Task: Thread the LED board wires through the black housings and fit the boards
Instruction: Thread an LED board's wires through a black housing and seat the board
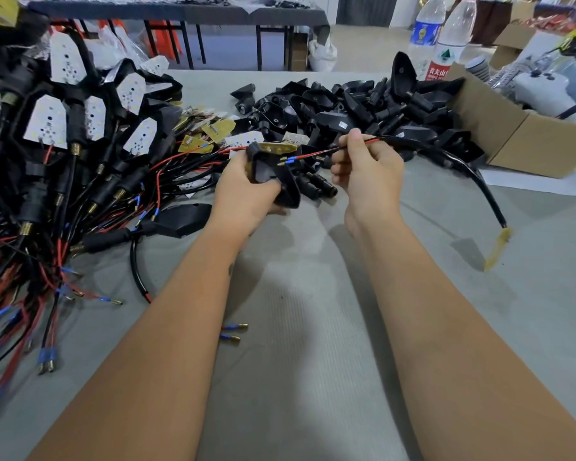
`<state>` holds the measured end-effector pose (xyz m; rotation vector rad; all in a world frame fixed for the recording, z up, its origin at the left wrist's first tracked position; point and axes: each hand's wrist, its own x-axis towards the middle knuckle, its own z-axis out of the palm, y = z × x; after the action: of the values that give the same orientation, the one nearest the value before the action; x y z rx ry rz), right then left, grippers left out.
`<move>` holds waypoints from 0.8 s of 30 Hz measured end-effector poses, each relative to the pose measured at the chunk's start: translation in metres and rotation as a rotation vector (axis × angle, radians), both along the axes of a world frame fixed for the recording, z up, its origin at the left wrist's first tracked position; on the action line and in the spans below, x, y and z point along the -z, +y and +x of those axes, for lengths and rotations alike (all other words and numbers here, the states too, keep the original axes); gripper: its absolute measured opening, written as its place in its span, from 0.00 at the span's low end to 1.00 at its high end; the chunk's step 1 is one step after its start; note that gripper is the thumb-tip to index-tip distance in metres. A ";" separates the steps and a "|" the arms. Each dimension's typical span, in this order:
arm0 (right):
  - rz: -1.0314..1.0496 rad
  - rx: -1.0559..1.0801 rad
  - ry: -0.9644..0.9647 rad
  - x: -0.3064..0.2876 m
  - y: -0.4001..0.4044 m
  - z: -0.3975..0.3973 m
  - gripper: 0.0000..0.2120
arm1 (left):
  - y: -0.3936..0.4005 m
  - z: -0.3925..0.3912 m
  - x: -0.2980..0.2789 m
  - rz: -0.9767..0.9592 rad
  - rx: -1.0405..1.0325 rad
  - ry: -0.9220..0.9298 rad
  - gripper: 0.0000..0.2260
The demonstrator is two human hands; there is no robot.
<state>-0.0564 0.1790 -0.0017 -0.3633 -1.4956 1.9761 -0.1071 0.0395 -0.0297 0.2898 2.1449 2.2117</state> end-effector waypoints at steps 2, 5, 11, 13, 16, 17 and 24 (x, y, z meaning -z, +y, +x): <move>-0.011 -0.025 0.004 -0.002 -0.001 0.001 0.11 | 0.000 0.000 -0.002 -0.001 -0.031 -0.006 0.16; 0.001 -0.056 0.002 -0.004 -0.004 0.001 0.11 | 0.001 0.000 -0.003 -0.006 -0.044 -0.009 0.15; 0.045 -0.112 0.005 -0.008 -0.011 -0.001 0.12 | 0.002 0.004 -0.006 -0.016 -0.059 0.011 0.15; 0.101 -0.114 -0.026 -0.005 -0.015 -0.003 0.13 | 0.001 0.004 -0.006 -0.001 -0.045 0.006 0.15; 0.145 -0.101 -0.037 -0.003 -0.019 -0.004 0.13 | -0.001 0.006 -0.008 0.066 -0.029 -0.002 0.14; 0.147 -0.096 -0.037 -0.003 -0.020 -0.004 0.12 | -0.002 0.006 -0.009 0.062 -0.022 0.007 0.13; 0.039 -0.070 0.021 -0.002 -0.017 -0.008 0.06 | -0.001 0.005 -0.009 0.026 0.025 0.058 0.11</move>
<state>-0.0640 0.1623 0.0008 -0.2764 -1.5505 1.9950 -0.1018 0.0386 -0.0211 0.3838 2.1303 2.2459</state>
